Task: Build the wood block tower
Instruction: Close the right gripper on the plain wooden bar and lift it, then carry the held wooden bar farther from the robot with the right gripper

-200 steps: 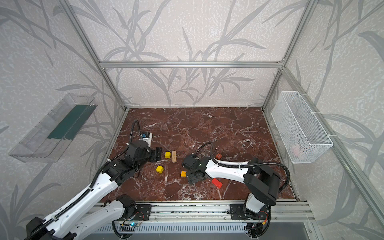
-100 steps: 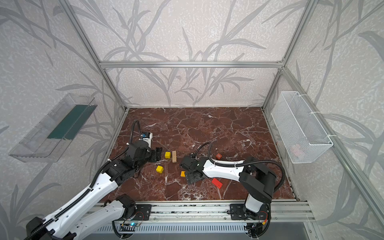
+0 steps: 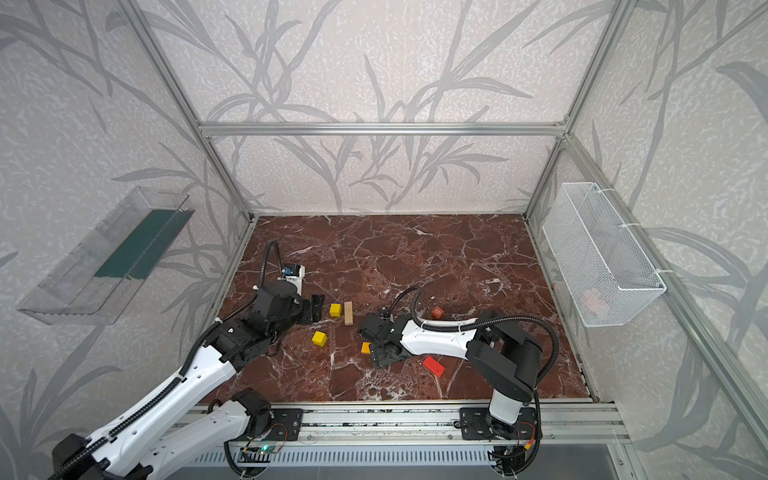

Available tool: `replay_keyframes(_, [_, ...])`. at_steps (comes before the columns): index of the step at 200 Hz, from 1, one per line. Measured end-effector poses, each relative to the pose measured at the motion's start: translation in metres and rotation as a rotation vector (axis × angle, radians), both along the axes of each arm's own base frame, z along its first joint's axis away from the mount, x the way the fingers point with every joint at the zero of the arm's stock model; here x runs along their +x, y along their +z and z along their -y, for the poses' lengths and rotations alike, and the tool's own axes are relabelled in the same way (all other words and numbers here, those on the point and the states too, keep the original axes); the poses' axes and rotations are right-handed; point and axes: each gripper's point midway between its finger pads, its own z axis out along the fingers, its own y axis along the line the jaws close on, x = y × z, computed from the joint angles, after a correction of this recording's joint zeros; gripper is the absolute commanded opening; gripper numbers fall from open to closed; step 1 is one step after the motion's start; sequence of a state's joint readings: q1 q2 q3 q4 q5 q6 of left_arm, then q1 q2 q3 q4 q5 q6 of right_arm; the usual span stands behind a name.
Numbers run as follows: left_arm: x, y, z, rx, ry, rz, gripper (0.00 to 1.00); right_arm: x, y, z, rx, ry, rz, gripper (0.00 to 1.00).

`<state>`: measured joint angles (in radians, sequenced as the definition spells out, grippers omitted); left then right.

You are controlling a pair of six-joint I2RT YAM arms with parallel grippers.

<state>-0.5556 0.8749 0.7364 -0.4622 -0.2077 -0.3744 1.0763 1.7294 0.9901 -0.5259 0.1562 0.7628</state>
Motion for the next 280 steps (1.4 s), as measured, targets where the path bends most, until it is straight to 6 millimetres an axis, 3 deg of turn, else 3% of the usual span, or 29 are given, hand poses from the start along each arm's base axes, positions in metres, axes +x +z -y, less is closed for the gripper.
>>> replay_keyframes(14, [0.000, 0.000, 0.000, 0.000, 0.000, 0.000, 0.75, 0.000, 0.000, -0.001, 0.003, -0.004, 0.001, 0.71])
replay_keyframes(48, [0.000, 0.000, 0.000, -0.001, 0.000, -0.001, 0.75, 0.001, 0.001, -0.001, 0.006, -0.008, 0.001, 0.64])
replay_keyframes(84, [-0.003, -0.001, 0.000, 0.004, -0.006, -0.019, 0.75, 0.003, 0.006, -0.004, 0.007, -0.009, 0.006, 0.62])
replay_keyframes(108, [-0.003, 0.012, 0.002, -0.006, -0.016, -0.015, 0.75, 0.010, 0.018, -0.011, 0.017, -0.009, 0.027, 0.61])
replay_keyframes(140, [-0.003, 0.034, 0.005, -0.012, -0.040, 0.000, 0.75, 0.030, 0.040, -0.025, 0.062, -0.009, 0.063, 0.60])
replay_keyframes(176, [-0.003, 0.044, 0.009, 0.015, -0.074, -0.014, 0.75, 0.057, 0.047, -0.021, 0.075, -0.046, 0.073, 0.60])
replay_keyframes(280, [-0.008, 0.014, 0.019, 0.073, -0.165, -0.115, 0.75, 0.129, 0.038, -0.042, 0.081, -0.065, 0.076, 0.60])
